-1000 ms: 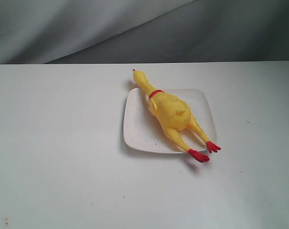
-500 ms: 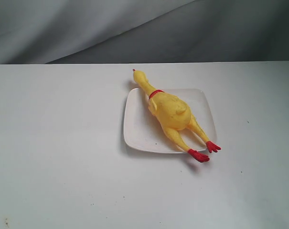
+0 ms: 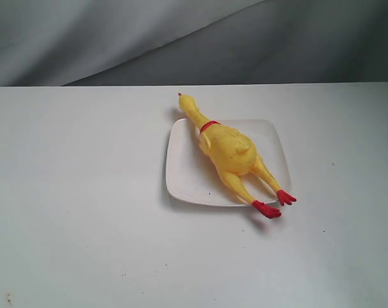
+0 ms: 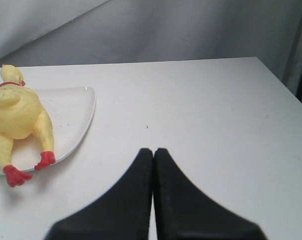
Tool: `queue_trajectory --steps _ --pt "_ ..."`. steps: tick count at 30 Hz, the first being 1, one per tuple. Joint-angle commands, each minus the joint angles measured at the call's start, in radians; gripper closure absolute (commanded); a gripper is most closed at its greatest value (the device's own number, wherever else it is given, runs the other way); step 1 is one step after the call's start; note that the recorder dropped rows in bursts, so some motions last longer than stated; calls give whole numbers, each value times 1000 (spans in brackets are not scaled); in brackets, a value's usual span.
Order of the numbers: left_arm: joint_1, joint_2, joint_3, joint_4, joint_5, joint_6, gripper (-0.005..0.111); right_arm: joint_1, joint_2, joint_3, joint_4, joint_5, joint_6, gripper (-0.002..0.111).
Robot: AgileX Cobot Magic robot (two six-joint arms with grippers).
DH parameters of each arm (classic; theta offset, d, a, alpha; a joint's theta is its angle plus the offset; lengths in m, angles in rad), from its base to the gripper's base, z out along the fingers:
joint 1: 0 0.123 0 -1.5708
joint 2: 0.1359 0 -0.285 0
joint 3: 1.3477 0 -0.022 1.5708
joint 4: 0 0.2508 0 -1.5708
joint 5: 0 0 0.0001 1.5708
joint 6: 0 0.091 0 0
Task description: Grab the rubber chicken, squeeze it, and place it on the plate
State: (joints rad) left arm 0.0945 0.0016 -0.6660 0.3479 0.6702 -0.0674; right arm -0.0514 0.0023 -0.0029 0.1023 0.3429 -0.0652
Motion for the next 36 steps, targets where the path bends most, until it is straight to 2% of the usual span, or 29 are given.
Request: queue_trajectory --steps 1,10,14,18,25,31,36 --pt "4 -2 10 -106 -90 1 107 -7 -2 3 1 -2 -1 108" --pt "4 -2 146 -227 -214 1 107 -7 -2 3 1 -2 -1 108" --pt "4 -2 255 -291 -261 4 107 -7 -2 3 1 -2 -1 108" --pt "4 -2 381 -372 -326 88 107 -7 -2 3 1 -2 -1 108" --pt "4 -2 582 -391 -391 91 107 -7 -2 3 1 -2 -1 108" --pt "4 -2 666 -399 -389 89 107 -7 -2 3 1 -2 -1 108" --pt "4 -2 666 -407 -386 12 107 -7 -2 3 1 -2 -1 108"
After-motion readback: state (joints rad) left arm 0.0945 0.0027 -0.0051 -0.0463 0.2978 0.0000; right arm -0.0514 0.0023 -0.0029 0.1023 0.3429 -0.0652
